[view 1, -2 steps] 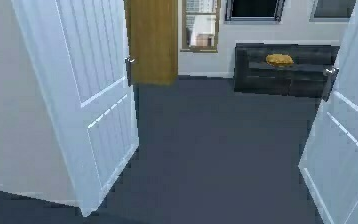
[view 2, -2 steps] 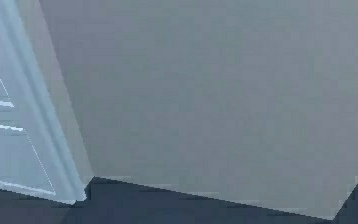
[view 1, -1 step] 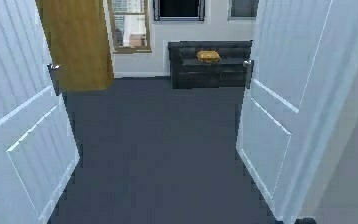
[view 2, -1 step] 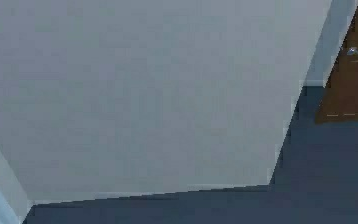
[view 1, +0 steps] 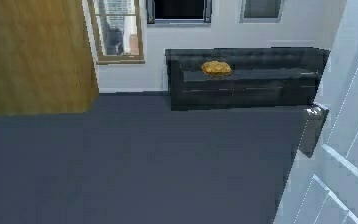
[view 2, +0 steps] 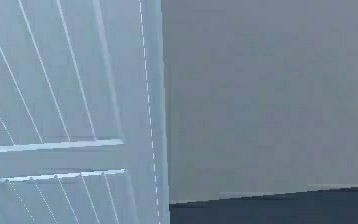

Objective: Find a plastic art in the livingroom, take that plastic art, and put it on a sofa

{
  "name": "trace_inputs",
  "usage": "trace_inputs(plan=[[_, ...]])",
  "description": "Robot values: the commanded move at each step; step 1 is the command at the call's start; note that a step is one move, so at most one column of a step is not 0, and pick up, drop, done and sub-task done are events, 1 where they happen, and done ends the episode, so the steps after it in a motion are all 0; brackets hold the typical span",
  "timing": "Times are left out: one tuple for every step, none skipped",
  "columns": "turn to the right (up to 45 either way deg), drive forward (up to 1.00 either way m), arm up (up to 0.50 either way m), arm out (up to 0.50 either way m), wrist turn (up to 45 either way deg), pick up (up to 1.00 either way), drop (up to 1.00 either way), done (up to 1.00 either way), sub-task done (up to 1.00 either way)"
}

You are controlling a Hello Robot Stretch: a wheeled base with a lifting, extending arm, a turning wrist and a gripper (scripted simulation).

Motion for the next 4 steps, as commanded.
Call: trace_inputs(plan=[[0.0, 1.00, 0.00, 0.00, 0.0, 0.00, 0.00, 0.00, 0.00], [24.0, 0.00, 0.00, 0.00, 0.0, 0.00, 0.00, 0.00, 0.00], [0.0, 0.10, 0.00, 0.00, 0.0, 0.00, 0.00, 0.00, 0.00], [12.0, 0.00, 0.00, 0.00, 0.0, 0.00, 0.00, 0.00, 0.00]])
